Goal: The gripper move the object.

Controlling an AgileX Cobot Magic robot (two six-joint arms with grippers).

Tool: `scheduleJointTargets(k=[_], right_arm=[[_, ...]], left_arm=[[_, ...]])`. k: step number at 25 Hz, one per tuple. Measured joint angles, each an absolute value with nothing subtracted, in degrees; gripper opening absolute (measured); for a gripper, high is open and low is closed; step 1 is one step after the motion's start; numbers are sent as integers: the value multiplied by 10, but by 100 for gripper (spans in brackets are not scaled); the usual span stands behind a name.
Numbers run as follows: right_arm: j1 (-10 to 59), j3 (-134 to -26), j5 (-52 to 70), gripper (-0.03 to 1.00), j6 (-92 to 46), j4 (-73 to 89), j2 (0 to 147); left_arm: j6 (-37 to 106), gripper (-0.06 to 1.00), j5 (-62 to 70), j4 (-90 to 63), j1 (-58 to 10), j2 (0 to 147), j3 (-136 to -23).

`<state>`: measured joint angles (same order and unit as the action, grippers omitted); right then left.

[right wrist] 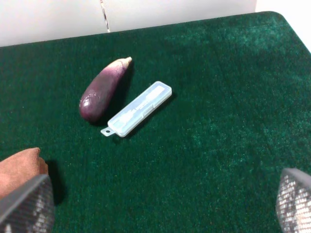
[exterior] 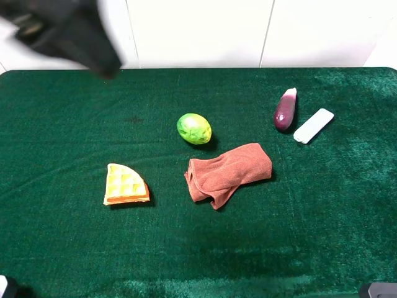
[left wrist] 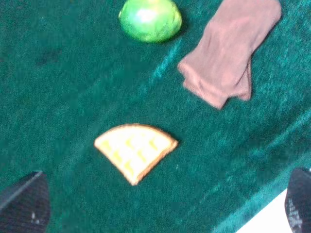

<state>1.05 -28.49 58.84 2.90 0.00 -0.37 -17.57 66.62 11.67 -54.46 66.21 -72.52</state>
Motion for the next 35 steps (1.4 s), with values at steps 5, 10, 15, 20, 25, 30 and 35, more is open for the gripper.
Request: scheduleJointTargets(k=[5, 10, 15, 20, 25, 30, 35], right_arm=[[10, -285, 588, 70, 29, 0, -4], [10, -285, 588, 70, 29, 0, -4], [10, -285, 588, 70, 29, 0, -4], [10, -285, 588, 70, 29, 0, -4], [10, -285, 588, 70, 29, 0, -4], [10, -285, 588, 70, 29, 0, -4], [10, -285, 588, 70, 29, 0, -4]], left_arm=[[-197, 98, 666, 122, -542, 565, -636], [-204, 98, 666, 127, -486, 488, -558], [-196, 98, 666, 129, -381, 419, -488], [-157, 98, 657, 128, -280, 337, -422], [-125, 98, 638, 101, -180, 250, -363], [-95, 98, 636, 74, -91, 153, -320], [-38, 98, 616, 52, -26, 73, -288]])
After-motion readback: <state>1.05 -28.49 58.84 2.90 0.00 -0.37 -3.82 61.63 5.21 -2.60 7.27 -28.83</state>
